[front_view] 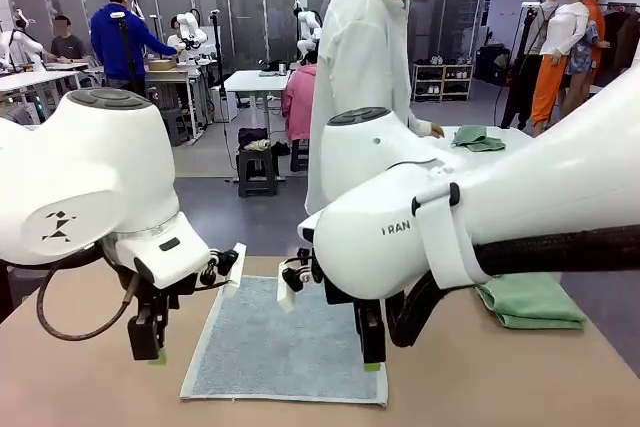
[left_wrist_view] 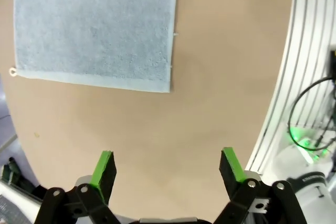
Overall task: Fold the towels and place them in the basket.
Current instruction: When a person lays out a Towel with hook on the table, fold it in half twice.
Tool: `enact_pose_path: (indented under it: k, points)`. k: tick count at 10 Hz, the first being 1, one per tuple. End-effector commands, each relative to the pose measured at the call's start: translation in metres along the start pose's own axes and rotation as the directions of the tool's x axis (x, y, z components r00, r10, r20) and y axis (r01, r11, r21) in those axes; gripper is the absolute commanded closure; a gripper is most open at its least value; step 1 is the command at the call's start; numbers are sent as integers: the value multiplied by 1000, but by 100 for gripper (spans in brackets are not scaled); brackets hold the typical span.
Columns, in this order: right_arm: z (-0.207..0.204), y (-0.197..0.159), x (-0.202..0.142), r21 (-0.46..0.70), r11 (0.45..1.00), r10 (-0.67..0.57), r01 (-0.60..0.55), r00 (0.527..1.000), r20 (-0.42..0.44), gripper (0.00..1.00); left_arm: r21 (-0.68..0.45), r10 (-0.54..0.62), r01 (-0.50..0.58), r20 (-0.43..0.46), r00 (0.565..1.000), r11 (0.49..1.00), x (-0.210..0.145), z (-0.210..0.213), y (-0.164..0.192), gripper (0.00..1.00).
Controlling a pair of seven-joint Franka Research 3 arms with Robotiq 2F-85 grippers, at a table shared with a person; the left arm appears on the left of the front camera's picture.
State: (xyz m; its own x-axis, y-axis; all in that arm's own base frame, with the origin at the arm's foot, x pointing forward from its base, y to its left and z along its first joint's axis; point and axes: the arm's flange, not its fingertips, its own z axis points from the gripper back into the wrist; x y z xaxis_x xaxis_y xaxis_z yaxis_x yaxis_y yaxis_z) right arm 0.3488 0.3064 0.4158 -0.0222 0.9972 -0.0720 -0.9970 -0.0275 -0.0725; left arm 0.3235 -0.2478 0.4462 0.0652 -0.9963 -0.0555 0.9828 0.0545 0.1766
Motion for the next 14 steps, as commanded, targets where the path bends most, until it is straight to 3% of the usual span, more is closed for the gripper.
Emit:
enact_pose_path:
  k: [1,2,3,4,5,8,10,14]
  points:
    - [7,-3,-12,27,1000,13,-14,999,38,0,-27,-68,70,56,996,997,-10,-1,-2,0]
    - [8,-3,-12,22,1000,1,-1,1000,16,0,-12,-176,179,121,977,984,-9,-8,3,0]
    - [12,-9,-6,12,992,-124,124,992,-5,0,80,-190,186,38,981,979,-10,-9,17,0]
    - [5,-5,-9,4,1000,-4,4,1000,12,0,-14,-82,82,42,996,997,-4,-2,2,0]
    - [5,-5,-9,4,1000,-4,4,1000,12,0,-14,-82,82,42,996,997,-4,-2,2,0]
    - [-3,-9,-18,12,993,-119,118,992,32,0,-24,-111,113,71,991,993,-10,-10,9,0]
    - [-19,0,-31,10,992,-124,123,990,69,0,-66,-114,125,139,984,990,-17,-33,18,0]
    - [-52,12,-35,10,991,-132,132,983,130,0,-101,-121,139,167,978,985,-11,-76,17,0]
